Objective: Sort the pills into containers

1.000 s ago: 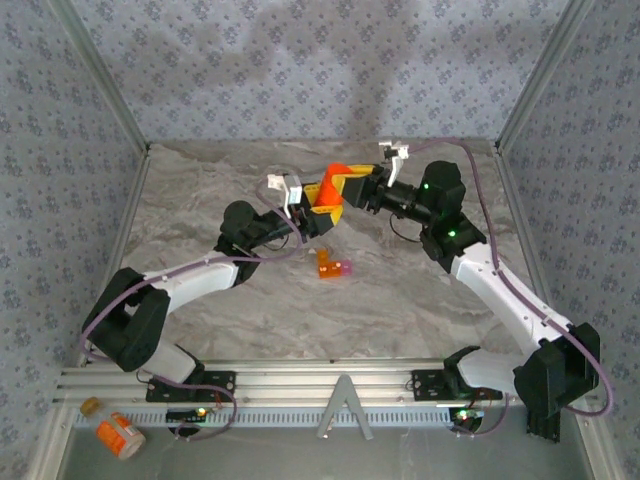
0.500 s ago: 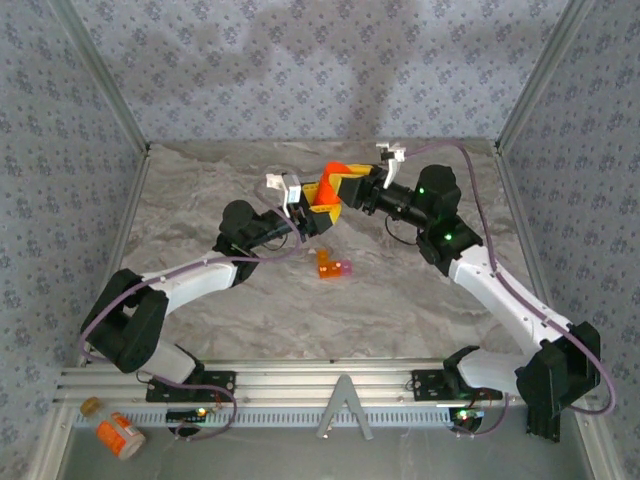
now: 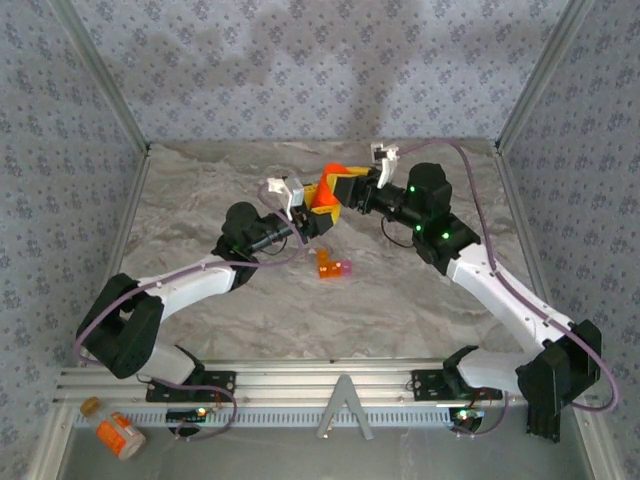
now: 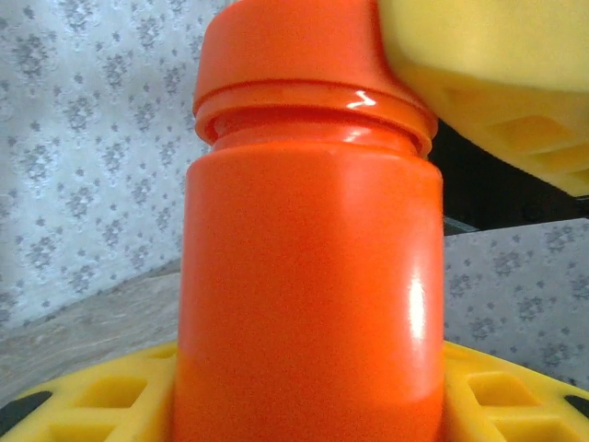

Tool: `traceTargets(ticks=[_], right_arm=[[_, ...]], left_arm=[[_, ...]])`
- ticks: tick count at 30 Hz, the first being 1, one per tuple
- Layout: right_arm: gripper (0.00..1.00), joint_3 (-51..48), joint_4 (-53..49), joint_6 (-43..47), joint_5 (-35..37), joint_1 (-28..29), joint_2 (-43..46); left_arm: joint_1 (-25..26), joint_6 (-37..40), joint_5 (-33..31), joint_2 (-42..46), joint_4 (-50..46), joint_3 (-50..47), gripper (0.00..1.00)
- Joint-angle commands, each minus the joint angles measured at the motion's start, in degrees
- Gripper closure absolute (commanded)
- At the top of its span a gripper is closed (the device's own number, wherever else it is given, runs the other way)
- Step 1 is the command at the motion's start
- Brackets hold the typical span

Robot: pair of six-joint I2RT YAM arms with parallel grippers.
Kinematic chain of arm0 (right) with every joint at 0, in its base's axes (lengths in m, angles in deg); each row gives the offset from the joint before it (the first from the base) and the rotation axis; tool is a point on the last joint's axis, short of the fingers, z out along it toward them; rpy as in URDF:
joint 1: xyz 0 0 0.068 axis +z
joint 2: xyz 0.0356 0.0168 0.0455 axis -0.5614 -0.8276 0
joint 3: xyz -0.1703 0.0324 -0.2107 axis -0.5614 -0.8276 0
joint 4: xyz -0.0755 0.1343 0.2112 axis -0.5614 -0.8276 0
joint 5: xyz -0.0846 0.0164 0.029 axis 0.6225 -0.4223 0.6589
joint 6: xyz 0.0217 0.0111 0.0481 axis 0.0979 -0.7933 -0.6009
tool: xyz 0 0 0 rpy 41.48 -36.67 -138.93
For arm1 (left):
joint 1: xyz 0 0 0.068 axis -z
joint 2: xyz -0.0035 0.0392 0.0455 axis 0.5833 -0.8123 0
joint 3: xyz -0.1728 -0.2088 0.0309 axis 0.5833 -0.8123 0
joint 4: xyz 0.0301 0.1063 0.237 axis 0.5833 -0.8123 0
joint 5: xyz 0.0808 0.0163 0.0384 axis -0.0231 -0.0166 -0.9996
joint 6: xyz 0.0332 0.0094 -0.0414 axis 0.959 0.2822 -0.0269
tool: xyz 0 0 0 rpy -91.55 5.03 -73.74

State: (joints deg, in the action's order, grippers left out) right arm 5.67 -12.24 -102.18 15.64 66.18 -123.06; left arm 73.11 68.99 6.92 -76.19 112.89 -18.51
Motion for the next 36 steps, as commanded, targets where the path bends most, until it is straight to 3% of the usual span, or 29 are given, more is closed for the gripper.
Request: traceTargets(ticks=[1,11,21,32,36], right_arm=[[0.89,-1.03,-7.03,-1.56,0.79,3.47,-2.23],[0.89,-0.25,-7.59,-7.97,13.58,8.01,-5.64],[0.84,1.63,-6.79,-9.59,21.0,11.83,-8.33],[0.54,4.31,-9.98,-7.35,20.44,9.98,-4.68],[0.38,5.7,-10.94,-6.91,18.74,8.45,-3.23]], left_arm=[[0.59,3.16,-7.04,1.79,3.9,1.34,1.0],[5.84,15.65,-16.81,0.88,-0.03,3.19,1.0],[7.22,16.31,-24.82,-2.48,5.35,2.67,1.0],[6.84,14.36,-26.44,-2.04,5.21,1.63,1.0],[6.6,13.57,-26.72,-2.16,5.22,1.55,1.0]])
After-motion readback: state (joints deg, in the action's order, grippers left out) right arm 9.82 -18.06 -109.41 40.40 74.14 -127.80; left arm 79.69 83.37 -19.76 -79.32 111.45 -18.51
